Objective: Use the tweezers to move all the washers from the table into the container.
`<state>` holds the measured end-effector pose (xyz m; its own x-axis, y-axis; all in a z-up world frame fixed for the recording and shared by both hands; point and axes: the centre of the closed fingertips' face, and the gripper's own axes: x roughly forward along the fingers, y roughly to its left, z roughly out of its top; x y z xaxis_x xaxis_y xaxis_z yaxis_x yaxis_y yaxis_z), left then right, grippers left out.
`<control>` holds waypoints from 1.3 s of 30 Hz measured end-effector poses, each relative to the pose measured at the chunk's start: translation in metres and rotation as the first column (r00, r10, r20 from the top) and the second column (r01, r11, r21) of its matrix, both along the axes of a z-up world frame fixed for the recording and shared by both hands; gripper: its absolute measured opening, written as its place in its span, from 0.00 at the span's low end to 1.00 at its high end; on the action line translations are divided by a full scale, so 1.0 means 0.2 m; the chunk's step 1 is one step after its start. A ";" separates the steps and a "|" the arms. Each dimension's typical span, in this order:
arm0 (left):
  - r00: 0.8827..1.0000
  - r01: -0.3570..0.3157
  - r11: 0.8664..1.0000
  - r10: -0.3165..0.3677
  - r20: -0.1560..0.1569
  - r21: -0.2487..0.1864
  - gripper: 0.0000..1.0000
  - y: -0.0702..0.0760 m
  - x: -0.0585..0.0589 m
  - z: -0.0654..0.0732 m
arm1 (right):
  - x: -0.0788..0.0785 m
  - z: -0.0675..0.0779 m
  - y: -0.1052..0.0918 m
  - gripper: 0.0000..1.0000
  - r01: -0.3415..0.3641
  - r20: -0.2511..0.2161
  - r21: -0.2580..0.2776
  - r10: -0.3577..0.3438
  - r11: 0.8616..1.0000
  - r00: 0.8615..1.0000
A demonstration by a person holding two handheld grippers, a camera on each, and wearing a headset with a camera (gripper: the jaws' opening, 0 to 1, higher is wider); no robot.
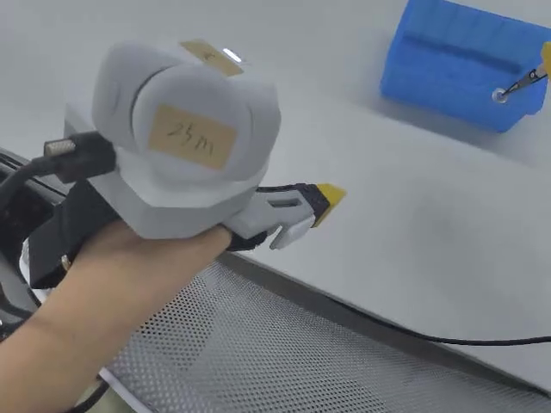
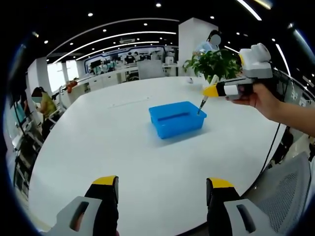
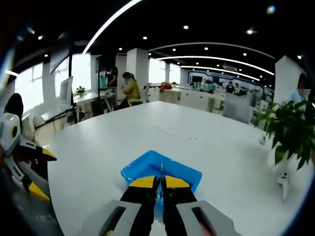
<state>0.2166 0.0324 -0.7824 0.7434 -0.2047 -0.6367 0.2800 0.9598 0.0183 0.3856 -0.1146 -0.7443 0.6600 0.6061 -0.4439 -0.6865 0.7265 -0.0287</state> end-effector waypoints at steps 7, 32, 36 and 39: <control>1.000 0.001 1.000 -0.001 0.008 0.000 0.73 -0.02 -0.02 0.02 | 0.10 -0.10 0.03 0.01 0.015 -0.010 -0.053 -0.016 0.998 1.000; 0.997 0.042 0.999 -0.044 0.071 0.030 0.68 -0.07 -0.06 0.27 | 0.14 -0.26 0.04 0.02 0.006 -0.138 -0.076 -0.016 0.997 0.990; 0.996 0.033 0.999 -0.035 0.081 0.037 0.68 -0.05 -0.09 0.30 | 0.10 -0.07 0.05 0.02 -0.013 -0.077 -0.008 0.012 1.000 0.997; 0.996 0.027 0.999 -0.029 0.082 0.024 0.64 -0.03 -0.13 0.30 | 0.00 0.07 0.09 0.02 -0.082 -0.029 0.015 0.082 0.997 0.996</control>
